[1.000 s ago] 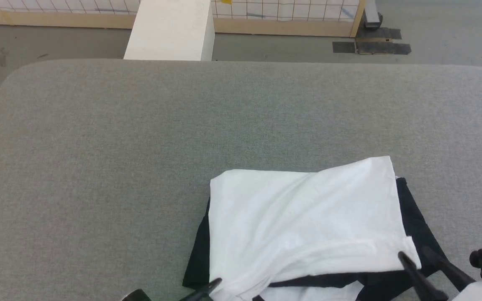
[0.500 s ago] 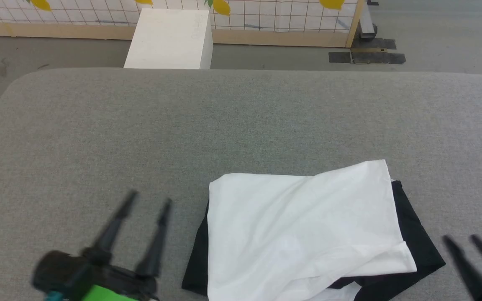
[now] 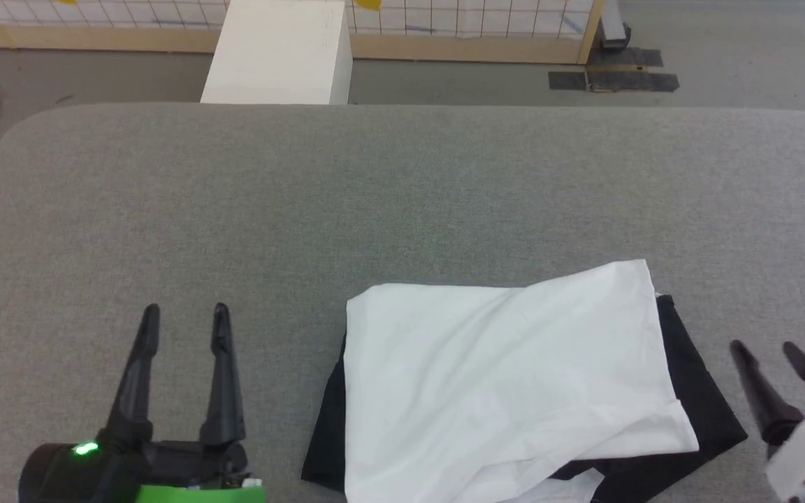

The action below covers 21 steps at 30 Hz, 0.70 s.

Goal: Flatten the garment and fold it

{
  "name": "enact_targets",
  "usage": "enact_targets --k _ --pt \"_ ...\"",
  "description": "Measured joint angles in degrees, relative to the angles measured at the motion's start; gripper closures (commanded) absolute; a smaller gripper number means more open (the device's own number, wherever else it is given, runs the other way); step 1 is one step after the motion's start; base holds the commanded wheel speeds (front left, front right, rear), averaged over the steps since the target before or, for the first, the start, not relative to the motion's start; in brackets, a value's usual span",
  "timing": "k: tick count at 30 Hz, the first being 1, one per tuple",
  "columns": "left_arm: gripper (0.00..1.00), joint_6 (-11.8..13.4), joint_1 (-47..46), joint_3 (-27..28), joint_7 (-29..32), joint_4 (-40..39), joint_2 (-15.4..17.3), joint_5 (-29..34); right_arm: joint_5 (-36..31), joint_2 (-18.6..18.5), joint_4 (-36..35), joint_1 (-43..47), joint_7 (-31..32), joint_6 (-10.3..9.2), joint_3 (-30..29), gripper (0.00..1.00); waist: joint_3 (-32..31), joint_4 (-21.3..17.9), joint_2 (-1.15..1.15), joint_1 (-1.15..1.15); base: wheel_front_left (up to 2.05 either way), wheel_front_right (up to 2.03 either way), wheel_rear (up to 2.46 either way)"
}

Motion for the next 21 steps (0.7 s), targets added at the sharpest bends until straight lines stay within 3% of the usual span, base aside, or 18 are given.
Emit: enact_targets --k 7,14,21 --pt "0.00 -2.59 -0.22 -0.78 0.01 1.97 -2.19 2.50 -3.60 -1.27 7.38 -5.15 4.12 0.00 4.46 0.00 2.97 1.18 0.00 0.00 0.00 0.00 0.00" --pt "0.00 -4.68 -1.60 -0.88 0.01 3.66 -3.93 3.96 -7.24 -4.97 12.85 -7.49 6.14 0.00 5.60 0.00 5.91 3.01 0.00 0.00 0.00 0.00 0.00" --pt "0.00 -6.42 -2.01 -0.44 0.00 4.76 -5.48 4.11 -5.94 -6.75 15.59 -8.11 6.97 0.00 6.92 0.00 7.88 4.39 0.00 0.00 0.00 0.00 0.00"
